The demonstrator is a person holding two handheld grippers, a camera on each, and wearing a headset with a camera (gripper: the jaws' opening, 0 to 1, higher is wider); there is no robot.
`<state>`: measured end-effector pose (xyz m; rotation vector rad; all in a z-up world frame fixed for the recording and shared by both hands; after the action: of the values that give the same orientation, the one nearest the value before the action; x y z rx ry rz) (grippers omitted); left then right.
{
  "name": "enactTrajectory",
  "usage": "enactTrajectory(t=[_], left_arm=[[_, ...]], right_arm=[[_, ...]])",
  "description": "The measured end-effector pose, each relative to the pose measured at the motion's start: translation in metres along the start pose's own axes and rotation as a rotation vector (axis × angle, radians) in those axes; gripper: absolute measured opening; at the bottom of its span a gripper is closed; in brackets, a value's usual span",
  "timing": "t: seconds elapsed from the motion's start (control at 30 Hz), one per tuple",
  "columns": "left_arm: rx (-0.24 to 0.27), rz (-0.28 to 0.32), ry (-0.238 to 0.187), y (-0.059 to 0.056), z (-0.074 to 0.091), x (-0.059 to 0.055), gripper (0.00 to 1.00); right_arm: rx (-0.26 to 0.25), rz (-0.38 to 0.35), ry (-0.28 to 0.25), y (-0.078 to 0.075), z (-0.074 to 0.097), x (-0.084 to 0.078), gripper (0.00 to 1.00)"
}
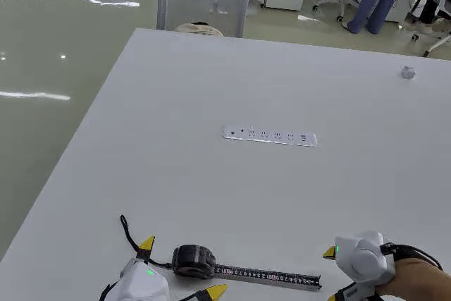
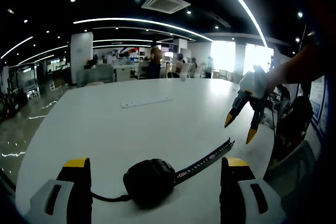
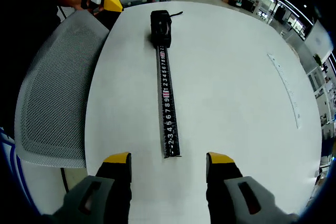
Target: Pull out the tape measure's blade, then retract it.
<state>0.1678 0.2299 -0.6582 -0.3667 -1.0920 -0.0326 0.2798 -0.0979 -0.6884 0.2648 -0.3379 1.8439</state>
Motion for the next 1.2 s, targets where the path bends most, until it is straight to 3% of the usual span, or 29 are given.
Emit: enactTrajectory(t=[0.23,0.47,0.57,0.77,1.0,1.2], left_arm=[[0.041,0.015,-0.016,0.001,-0.004,-0.003,1.0],[0.045,0.035,-0.009,-0.001,-0.005,-0.006,1.0],[0.062,0.042,-0.006,0.003,-0.007,-0.009,1.0],[0.076,0.041,-0.005,0.008,-0.012,-0.011,1.0],[0.059,0.049,-0.004,0.012,-0.016,-0.012,1.0],[0.077,0.078,-0.019,0.018,-0.013,-0.013,1.0]], right_arm=[[0.048,0.022,0.01,-0.008,-0.015,-0.001,0.54],[0.044,0.002,0.024,-0.012,-0.024,-0.007,0.49],[0.04,-0.026,0.021,-0.011,-0.026,-0.009,0.46],[0.065,-0.008,0.031,-0.005,-0.033,-0.011,0.4],[0.003,-0.027,0.03,-0.007,-0.035,-0.014,0.27],[0.005,-0.024,0.034,-0.007,-0.035,-0.013,0.25]])
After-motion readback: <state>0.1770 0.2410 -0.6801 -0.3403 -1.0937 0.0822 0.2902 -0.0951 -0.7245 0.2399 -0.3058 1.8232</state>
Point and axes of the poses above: the centre of the closed fingertips' face, and the gripper's own axes: z roughly backward along the fingers, y roughly to its left, x roughly out of its top, the point moved 10 cm from there along z, roughly backward along the fingers, and after that the axes turned 15 degrees about z, right-handed, at the moved point
